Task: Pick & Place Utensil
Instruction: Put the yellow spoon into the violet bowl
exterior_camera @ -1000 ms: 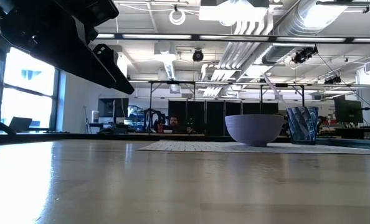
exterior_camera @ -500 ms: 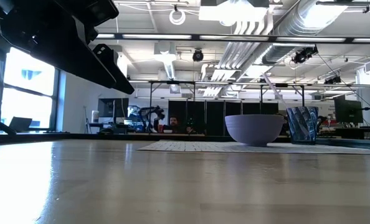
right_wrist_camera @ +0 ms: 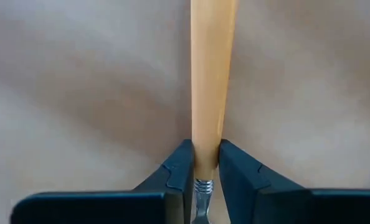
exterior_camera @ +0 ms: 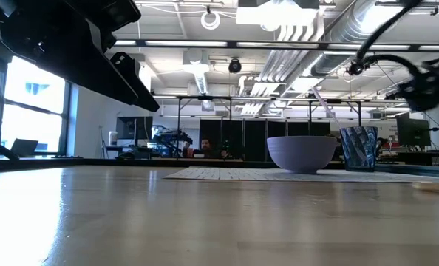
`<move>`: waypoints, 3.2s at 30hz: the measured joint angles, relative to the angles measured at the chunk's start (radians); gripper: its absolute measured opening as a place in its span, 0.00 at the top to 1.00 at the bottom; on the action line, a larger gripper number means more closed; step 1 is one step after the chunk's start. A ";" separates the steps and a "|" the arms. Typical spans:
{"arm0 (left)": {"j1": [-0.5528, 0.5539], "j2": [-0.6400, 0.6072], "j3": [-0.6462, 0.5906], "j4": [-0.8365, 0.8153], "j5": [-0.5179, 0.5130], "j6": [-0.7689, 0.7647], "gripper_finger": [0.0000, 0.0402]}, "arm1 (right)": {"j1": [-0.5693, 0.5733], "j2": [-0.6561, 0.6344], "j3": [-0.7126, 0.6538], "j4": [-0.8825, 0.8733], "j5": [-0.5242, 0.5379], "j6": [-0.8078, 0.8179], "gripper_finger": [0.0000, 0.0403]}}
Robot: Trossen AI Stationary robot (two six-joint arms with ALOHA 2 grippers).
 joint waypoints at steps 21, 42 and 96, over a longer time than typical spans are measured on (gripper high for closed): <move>0.000 0.000 0.000 0.001 0.000 0.000 0.01 | -0.134 -0.006 -0.039 0.026 0.080 -0.124 0.80; 0.000 0.000 0.000 0.001 0.000 0.000 0.01 | -0.134 -0.022 -0.011 0.003 0.206 -0.230 0.89; 0.000 0.000 0.000 0.000 0.000 0.000 0.01 | -0.927 -0.139 -0.115 0.665 0.593 -1.211 0.92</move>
